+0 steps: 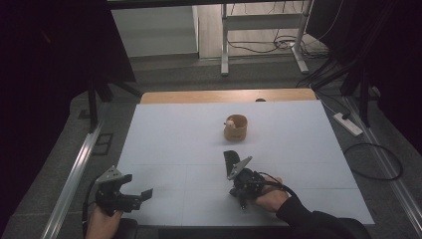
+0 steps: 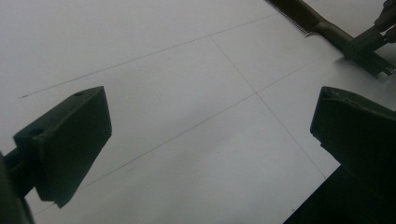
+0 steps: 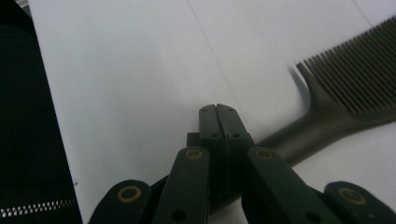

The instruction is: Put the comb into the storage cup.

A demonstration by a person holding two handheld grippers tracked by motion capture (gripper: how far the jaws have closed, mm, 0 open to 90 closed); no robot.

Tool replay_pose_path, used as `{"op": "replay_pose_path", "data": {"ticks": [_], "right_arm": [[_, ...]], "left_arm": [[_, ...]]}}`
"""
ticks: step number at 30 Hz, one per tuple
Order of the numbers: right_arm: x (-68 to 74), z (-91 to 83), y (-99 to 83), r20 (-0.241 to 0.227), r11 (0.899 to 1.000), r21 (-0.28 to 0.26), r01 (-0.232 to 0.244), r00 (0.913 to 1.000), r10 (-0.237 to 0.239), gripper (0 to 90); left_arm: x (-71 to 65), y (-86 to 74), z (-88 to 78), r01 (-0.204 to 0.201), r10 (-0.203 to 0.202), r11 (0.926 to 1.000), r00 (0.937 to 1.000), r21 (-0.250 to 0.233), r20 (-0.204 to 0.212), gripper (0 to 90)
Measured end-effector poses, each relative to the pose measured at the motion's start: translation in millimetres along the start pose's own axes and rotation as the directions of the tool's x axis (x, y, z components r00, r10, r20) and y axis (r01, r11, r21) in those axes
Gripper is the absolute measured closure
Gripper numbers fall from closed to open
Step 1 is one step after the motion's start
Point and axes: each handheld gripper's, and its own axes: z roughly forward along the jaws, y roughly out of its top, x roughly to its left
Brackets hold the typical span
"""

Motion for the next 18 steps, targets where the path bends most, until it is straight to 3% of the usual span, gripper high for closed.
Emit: {"op": "replay_pose_path", "data": {"ticks": [18], "right_arm": [[-19.8,-9.6,-14.7,0.025,0.998,0.024,-0.059,0.998,0.058,90.0]], "left_arm": [[0.4,0.1,0.2,0.004,-0.004,1.0,1.0,0.002,-0.001,0.0]]}}
